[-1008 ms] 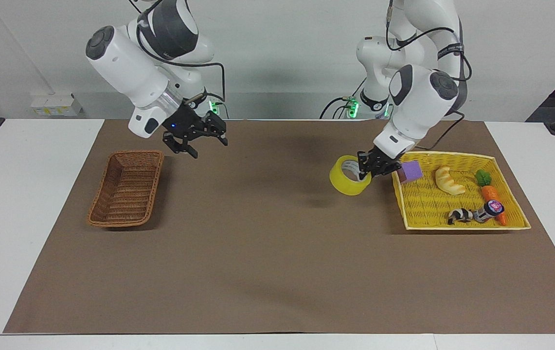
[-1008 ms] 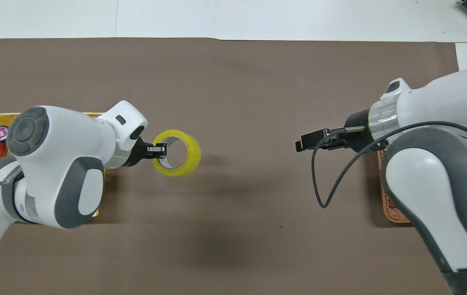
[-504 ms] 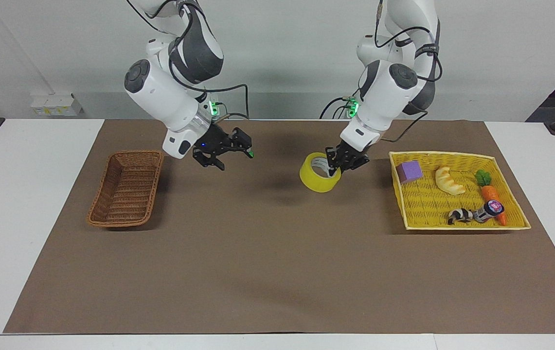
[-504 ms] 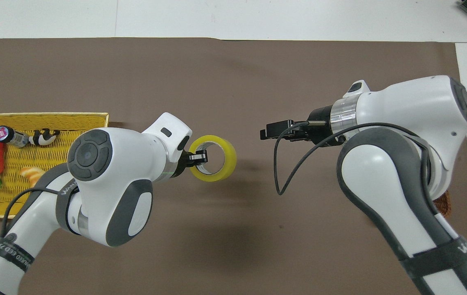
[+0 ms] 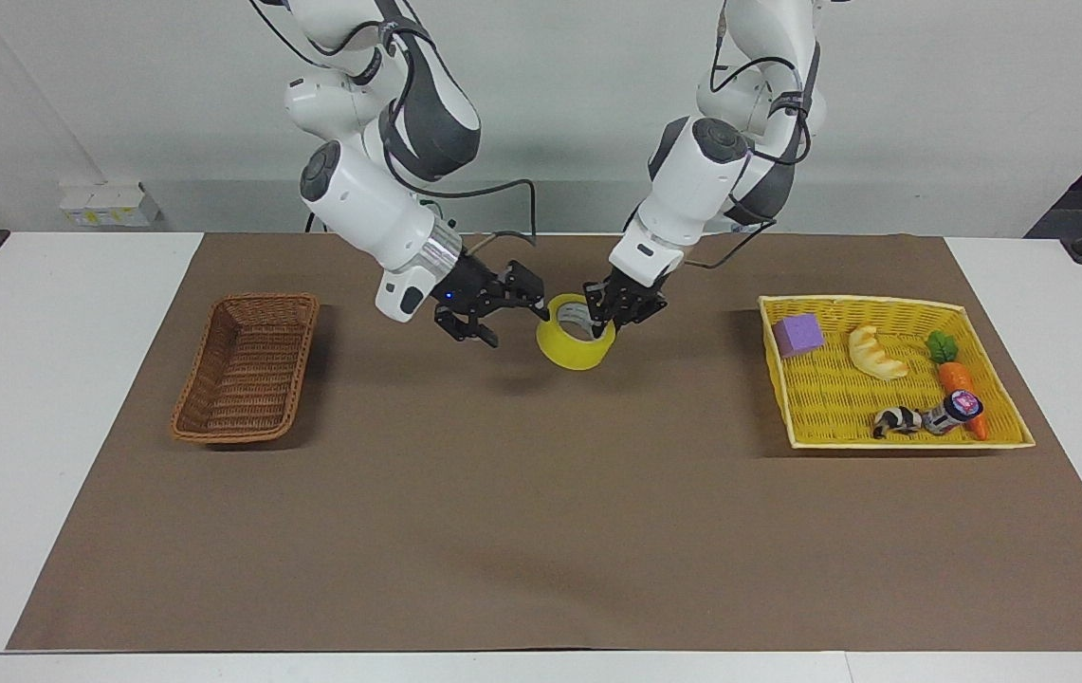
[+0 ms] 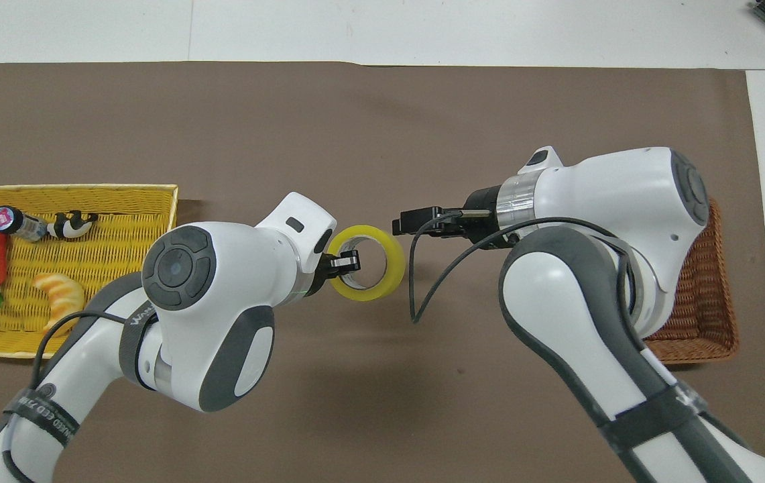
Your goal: Move tape to another basket
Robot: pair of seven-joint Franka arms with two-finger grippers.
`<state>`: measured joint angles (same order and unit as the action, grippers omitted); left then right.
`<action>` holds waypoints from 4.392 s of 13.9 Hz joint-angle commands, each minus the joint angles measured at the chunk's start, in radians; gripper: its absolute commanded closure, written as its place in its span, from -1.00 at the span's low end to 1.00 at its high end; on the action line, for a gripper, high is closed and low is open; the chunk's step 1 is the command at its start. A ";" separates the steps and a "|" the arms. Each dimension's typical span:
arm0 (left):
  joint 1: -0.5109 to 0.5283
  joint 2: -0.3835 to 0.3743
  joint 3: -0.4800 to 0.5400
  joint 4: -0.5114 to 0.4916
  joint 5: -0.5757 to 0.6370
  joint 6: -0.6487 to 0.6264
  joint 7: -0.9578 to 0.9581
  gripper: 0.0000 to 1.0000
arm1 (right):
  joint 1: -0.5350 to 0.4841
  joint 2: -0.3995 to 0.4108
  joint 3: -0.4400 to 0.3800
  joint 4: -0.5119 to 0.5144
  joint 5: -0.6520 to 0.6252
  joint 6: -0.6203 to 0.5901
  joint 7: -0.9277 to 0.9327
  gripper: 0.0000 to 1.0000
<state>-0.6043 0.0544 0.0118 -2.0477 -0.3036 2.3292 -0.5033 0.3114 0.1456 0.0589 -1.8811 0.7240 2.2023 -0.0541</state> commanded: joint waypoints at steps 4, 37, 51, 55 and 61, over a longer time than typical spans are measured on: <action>-0.023 -0.008 0.017 0.000 -0.017 0.019 -0.008 1.00 | 0.040 0.034 -0.002 -0.009 0.018 0.069 0.014 -1.00; 0.052 0.007 0.039 0.144 0.011 -0.055 0.026 -1.00 | 0.072 0.088 -0.010 0.005 -0.046 0.081 0.103 1.00; 0.449 -0.215 0.043 0.187 0.227 -0.531 0.637 -1.00 | -0.230 0.003 -0.028 0.186 -0.647 -0.326 0.269 1.00; 0.486 -0.177 0.045 0.421 0.328 -0.758 0.707 -1.00 | -0.296 -0.069 -0.031 0.212 -0.704 -0.449 0.160 1.00; 0.492 -0.074 0.051 0.632 0.322 -0.952 0.709 -1.00 | -0.350 -0.152 -0.041 0.206 -0.755 -0.585 0.008 1.00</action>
<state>-0.1238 -0.0741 0.0693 -1.4937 0.0046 1.4247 0.1896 -0.0140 0.0165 0.0127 -1.6665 -0.0054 1.6428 -0.0063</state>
